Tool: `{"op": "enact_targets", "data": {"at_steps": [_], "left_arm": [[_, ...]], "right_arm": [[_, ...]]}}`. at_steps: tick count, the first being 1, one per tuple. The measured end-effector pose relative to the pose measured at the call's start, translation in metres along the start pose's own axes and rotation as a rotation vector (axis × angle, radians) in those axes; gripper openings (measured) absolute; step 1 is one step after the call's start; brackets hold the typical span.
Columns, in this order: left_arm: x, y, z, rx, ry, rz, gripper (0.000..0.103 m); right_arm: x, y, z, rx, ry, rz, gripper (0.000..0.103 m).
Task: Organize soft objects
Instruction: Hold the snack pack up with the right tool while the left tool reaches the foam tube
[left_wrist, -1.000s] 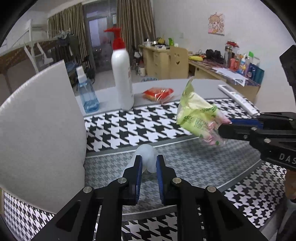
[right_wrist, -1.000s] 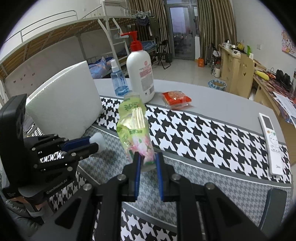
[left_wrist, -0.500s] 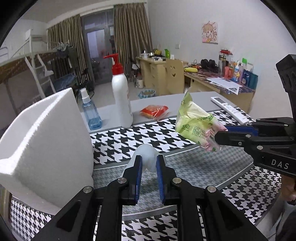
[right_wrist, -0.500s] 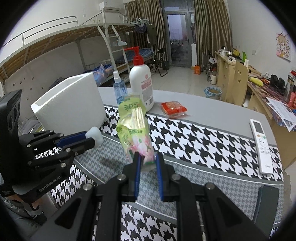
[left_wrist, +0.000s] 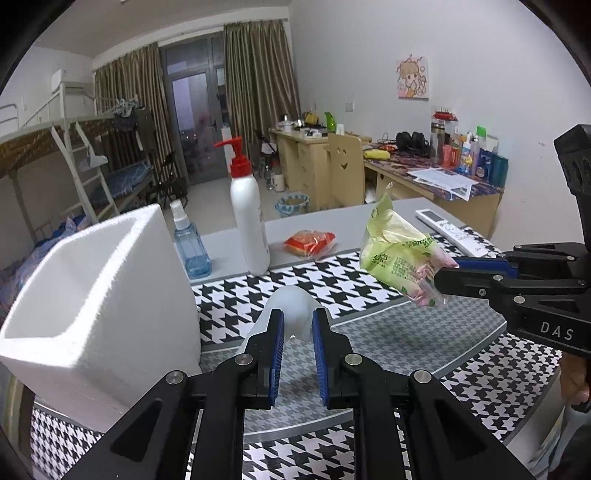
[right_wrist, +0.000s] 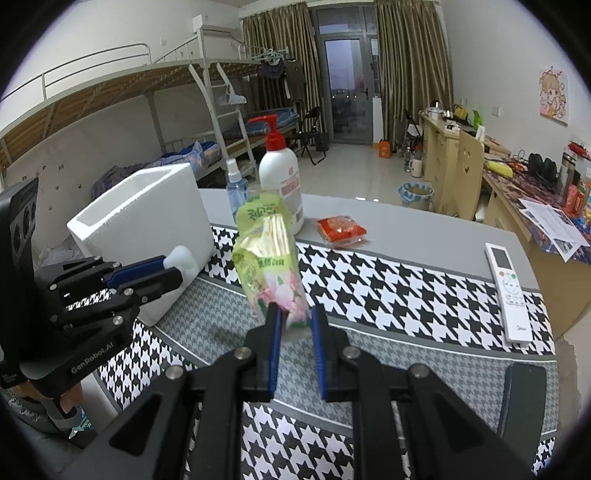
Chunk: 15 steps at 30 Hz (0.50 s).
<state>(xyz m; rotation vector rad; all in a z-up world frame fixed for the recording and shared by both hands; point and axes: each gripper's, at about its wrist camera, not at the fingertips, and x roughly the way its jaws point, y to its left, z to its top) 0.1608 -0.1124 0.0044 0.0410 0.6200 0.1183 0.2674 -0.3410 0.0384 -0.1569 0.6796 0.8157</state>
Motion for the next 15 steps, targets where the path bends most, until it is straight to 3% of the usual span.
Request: {"op": "enact_targets", "data": {"at_steps": [15], "left_arm": [[-0.021,0.005,0.010,0.022,-0.059,-0.018,0.017]], "right_arm": [[-0.011,0.007,0.006,0.011,-0.066,-0.008,0.020]]}}
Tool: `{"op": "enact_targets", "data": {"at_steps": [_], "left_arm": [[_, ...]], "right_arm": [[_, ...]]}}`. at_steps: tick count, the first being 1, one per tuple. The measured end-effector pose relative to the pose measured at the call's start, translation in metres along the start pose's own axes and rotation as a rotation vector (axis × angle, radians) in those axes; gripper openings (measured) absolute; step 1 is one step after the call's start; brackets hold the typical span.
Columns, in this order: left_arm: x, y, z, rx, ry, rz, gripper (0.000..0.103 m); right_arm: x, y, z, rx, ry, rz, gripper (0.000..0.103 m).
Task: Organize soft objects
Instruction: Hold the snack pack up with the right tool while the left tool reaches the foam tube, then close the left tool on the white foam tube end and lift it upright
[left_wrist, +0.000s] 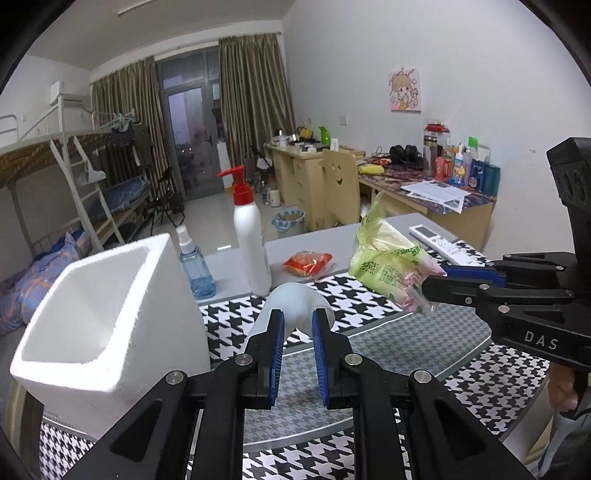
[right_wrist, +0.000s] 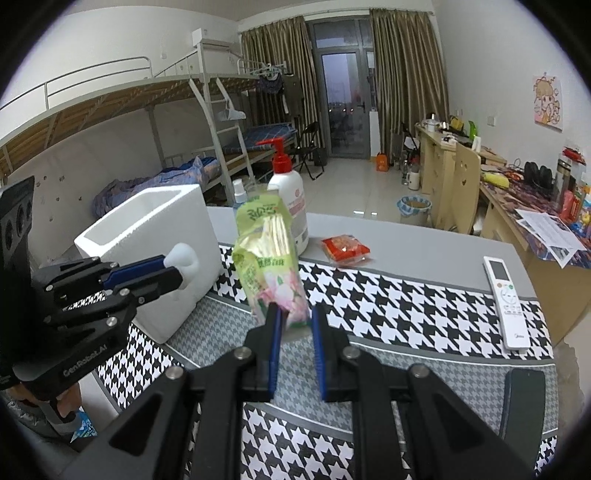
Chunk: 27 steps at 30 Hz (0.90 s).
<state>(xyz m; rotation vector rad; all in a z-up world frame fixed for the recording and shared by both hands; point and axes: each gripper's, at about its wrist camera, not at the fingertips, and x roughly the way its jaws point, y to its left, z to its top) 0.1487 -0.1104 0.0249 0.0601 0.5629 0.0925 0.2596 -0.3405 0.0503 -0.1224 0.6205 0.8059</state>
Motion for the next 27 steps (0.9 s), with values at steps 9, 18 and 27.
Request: {"op": "enact_targets", "data": {"at_steps": [9,18,27], "left_arm": [[-0.009,0.000,0.008,0.010,-0.039,-0.002,0.006],[-0.001,0.001,0.007,0.018,-0.022,0.010,0.006],[0.018,0.000,0.004,0.013,0.025,0.017,0.006]], "right_arm": [[-0.010,0.001,0.002,0.002,-0.034,-0.012,0.020],[-0.012,0.000,0.003,0.005,-0.042,-0.017,0.020],[-0.007,-0.008,0.002,0.016,-0.026,-0.015,0.020]]}}
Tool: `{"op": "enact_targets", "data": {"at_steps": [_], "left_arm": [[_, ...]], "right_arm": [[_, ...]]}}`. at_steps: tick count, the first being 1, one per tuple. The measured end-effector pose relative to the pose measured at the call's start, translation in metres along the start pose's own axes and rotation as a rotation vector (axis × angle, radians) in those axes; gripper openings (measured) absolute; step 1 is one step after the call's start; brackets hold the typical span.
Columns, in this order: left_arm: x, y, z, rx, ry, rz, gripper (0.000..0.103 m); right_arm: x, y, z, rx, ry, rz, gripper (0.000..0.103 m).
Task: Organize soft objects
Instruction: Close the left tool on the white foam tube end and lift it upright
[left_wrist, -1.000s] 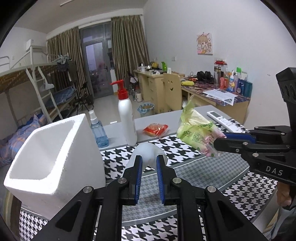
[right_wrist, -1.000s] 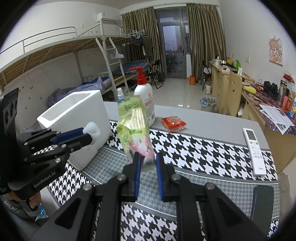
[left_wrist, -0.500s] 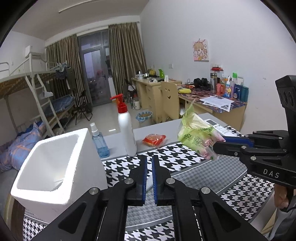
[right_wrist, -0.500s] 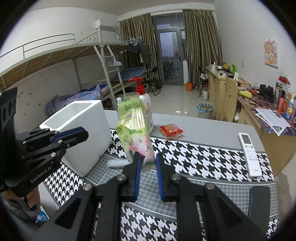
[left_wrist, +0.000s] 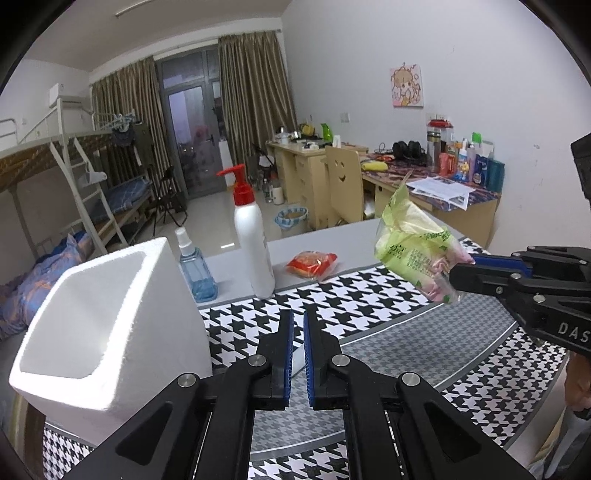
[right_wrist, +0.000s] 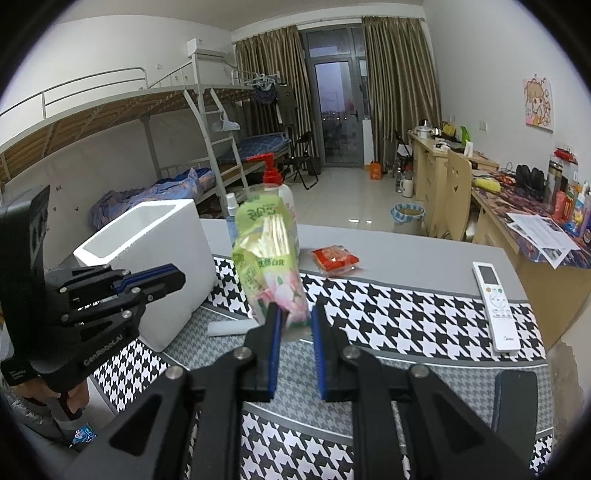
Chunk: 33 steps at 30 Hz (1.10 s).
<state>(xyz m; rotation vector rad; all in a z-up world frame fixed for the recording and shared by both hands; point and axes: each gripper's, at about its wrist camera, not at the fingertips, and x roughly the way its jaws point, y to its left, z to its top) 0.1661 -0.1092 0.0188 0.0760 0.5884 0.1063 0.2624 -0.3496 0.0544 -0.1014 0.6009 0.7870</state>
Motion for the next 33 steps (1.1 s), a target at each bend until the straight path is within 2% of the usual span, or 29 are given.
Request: {"op": "enact_targets", "data": {"at_steps": [6,9,11,13,18,20,33], "left_arm": [[0.015,-0.005,-0.003,0.006,0.041,-0.012,0.010],[0.023,-0.006,-0.005,0.007,0.061,-0.012,0.022],[0.027,-0.006,-0.006,0.007,0.069,-0.014,0.036],[0.031,-0.008,-0.007,0.011,0.076,-0.008,0.044],[0.042,-0.010,-0.009,0.018,0.105,-0.012,0.048],[0.047,-0.011,-0.010,0.025,0.115,-0.010,0.056],[0.082,-0.006,-0.021,0.016,0.212,-0.022,0.057]], "right_arm": [[0.006,-0.005,-0.001,0.011,0.016,-0.001,0.020],[0.009,-0.008,-0.001,0.016,0.024,0.000,0.020],[0.010,-0.008,0.000,0.017,0.027,0.001,0.020],[0.012,-0.010,-0.001,0.020,0.030,0.003,0.020],[0.017,-0.013,-0.002,0.028,0.044,0.006,0.020],[0.019,-0.015,-0.002,0.032,0.049,0.005,0.020],[0.040,-0.016,-0.005,0.036,0.107,0.009,0.020]]}}
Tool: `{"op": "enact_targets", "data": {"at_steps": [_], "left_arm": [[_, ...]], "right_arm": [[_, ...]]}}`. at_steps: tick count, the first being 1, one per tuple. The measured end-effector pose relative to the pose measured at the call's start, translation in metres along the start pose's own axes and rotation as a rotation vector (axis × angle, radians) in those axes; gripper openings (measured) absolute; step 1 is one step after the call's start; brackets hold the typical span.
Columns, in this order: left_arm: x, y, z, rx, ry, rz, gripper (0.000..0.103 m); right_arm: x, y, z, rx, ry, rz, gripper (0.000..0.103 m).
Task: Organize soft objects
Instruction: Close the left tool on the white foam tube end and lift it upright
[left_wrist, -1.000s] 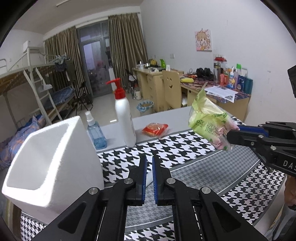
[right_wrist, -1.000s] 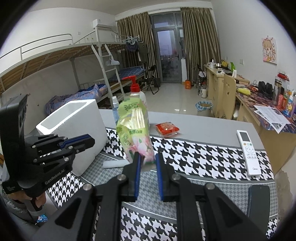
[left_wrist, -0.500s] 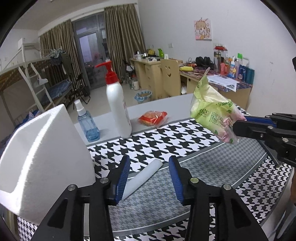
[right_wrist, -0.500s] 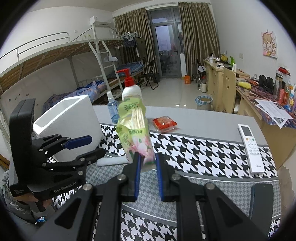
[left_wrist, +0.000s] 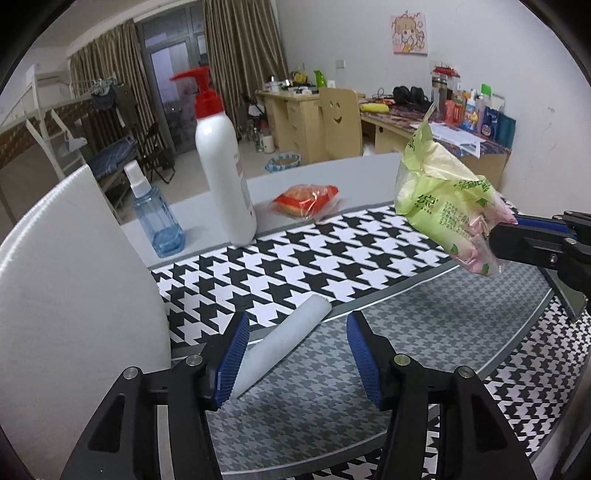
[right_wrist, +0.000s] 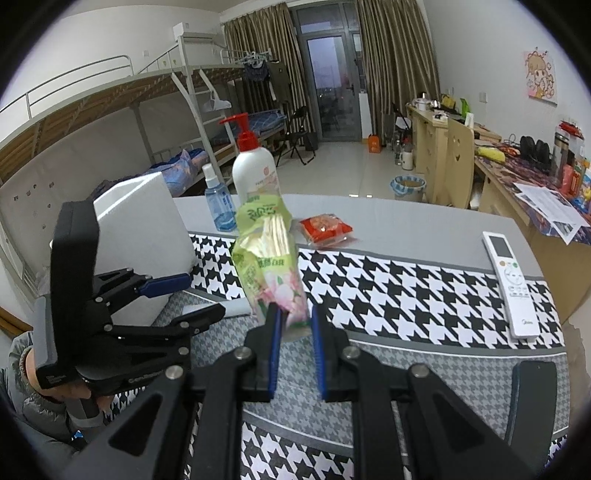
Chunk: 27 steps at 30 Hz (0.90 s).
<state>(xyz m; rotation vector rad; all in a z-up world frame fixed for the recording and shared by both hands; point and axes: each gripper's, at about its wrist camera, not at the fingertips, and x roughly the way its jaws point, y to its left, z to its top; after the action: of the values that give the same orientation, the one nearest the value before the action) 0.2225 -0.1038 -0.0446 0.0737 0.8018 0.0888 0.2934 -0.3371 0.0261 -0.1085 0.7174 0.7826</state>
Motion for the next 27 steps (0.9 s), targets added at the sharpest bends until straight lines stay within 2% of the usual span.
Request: {"op": "enact_targets", "data": {"at_steps": [9,21,27], "left_arm": [[0.019,0.007,-0.002,-0.019,0.039,-0.017,0.057],[0.048,0.014,-0.007,-0.034,0.118,-0.052,0.057],[0.051,0.016,-0.007,-0.036,0.115,-0.068,0.056]], "right_arm": [[0.017,0.000,0.000,-0.009,0.049,-0.005,0.020],[0.022,-0.002,-0.004,0.004,0.064,-0.005,0.020],[0.022,-0.001,-0.008,0.004,0.070,-0.002,0.020]]}}
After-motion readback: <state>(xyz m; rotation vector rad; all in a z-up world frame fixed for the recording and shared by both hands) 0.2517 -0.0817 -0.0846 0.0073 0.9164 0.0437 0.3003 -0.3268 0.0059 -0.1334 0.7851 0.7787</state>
